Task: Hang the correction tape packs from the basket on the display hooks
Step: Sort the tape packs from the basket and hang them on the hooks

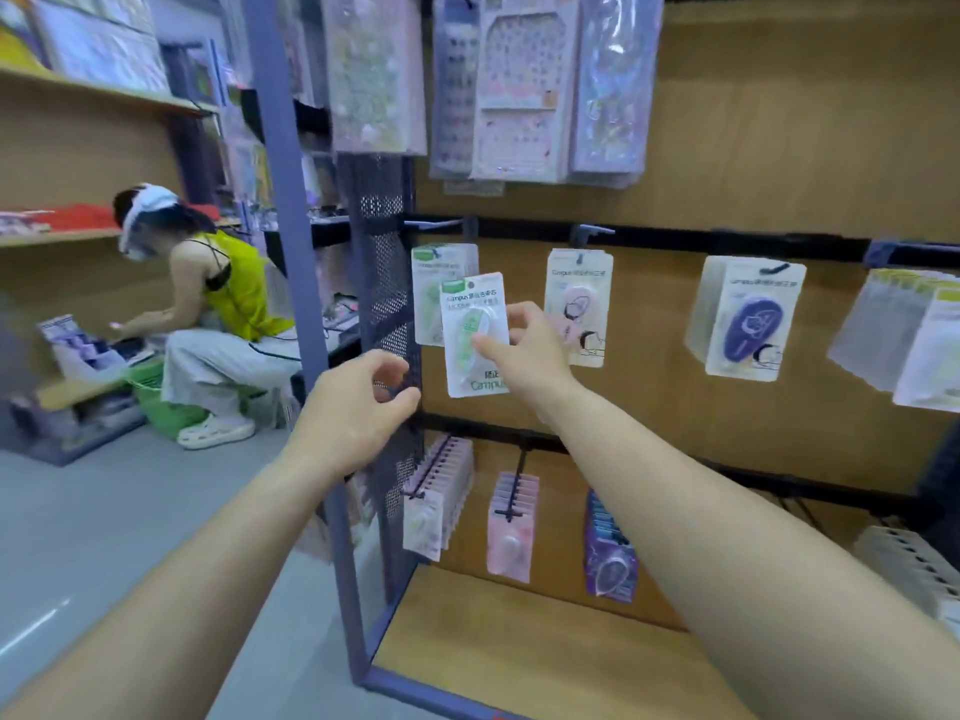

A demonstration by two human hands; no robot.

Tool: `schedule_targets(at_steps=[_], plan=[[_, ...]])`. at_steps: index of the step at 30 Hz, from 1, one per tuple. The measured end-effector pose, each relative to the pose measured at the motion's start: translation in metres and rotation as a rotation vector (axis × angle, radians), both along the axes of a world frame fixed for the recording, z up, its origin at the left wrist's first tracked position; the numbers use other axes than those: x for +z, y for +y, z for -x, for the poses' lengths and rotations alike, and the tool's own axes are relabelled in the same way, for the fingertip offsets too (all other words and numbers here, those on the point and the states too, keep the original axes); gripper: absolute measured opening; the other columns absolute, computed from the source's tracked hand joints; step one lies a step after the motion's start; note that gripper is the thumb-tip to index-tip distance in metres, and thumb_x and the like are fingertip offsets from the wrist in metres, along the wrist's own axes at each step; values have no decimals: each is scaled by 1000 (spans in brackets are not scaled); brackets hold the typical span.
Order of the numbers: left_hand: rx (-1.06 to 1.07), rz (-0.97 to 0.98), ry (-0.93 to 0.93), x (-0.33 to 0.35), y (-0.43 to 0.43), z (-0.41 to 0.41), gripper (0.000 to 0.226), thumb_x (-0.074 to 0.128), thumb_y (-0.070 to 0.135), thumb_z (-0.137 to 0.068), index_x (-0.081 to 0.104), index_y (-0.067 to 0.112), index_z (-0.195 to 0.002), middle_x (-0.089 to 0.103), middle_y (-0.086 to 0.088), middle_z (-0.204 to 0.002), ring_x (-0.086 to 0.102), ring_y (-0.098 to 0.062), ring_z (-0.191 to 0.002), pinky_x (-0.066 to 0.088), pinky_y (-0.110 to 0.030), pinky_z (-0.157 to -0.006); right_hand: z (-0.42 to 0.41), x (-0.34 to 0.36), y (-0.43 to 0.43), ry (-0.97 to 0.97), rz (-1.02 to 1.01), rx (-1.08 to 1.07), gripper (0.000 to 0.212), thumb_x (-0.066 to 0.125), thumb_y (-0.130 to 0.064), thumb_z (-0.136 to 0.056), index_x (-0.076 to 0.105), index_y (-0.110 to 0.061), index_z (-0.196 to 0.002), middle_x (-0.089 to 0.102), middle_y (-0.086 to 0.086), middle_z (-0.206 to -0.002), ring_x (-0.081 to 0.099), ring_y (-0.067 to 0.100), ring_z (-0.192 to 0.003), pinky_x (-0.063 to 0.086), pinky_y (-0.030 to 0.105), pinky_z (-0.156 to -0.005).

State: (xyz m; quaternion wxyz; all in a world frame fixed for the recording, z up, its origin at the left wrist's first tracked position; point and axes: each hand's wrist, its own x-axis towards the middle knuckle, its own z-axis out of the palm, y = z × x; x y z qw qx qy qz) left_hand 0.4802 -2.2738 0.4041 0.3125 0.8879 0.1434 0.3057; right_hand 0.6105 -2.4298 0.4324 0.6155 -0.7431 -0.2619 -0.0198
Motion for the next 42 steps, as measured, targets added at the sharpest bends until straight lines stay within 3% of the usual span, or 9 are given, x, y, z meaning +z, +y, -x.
schedule_targets(at_steps=[4,9,14,20,22,25,29,36,42], plan=[[-3,-6,-20,2,28,-16,22,73,29,-90,67,26,-111,68,11,-105,67,-11,-92,50,-30,-87,-25,10,45,-71,-32,-33,23,68,-25,-96,53,-32,-110,71,-4,-112,71,12,-96,61,37,-82],[1,1,-30,0,46,-33,25,72,31,-91,67,26,-115,67,12,-108,66,-11,-94,50,-30,-89,-44,11,68,-88,-70,-47,24,67,-26,-97,52,-32,-115,71,-5,-112,70,9,-94,60,30,-74],[-6,15,-14,-8,53,-41,24,71,32,-92,66,31,-115,67,15,-110,62,2,-93,45,-26,-86,-52,6,78,-81,-106,-38,22,69,-30,-95,53,-37,-108,72,-7,-108,72,11,-94,63,38,-79],[18,16,-14,-9,58,-42,18,70,32,-92,63,35,-109,67,15,-109,60,6,-92,43,-24,-84,-55,4,84,-62,-50,-100,20,67,-32,-97,55,-26,-112,67,-7,-105,69,9,-91,59,27,-67],[30,14,-1,-9,58,-41,19,70,32,-93,65,32,-112,67,13,-110,62,1,-93,43,-24,-85,-56,1,85,-37,8,-118,21,65,-35,-98,57,-23,-113,66,-5,-108,67,11,-91,53,23,-63],[35,8,40,-11,54,-37,24,69,32,-93,66,27,-116,67,12,-111,63,-8,-96,43,-25,-85,-55,-11,78,13,165,-150,37,64,-39,-98,55,-16,-126,65,2,-121,63,16,-93,49,27,-66],[9,3,106,-22,34,-28,27,68,33,-94,66,25,-120,66,11,-112,62,-12,-99,44,-27,-86,-39,-36,42,-3,445,-167,58,65,-46,-96,47,-13,-140,60,8,-132,60,26,-111,49,35,-88],[-109,-11,327,-102,-35,-6,38,65,37,-95,62,22,-130,65,6,-127,62,-17,-111,52,-37,-97,18,-128,-75,-167,940,-82,41,64,-51,-92,57,-24,-122,63,-3,-121,61,21,-107,54,40,-87],[-235,0,545,-217,-127,13,43,70,33,-89,64,16,-129,69,-2,-123,64,-23,-110,51,-33,-93,52,-257,-196,69,1058,-40,37,71,-47,-88,64,-22,-115,68,3,-119,63,25,-113,50,36,-93]])
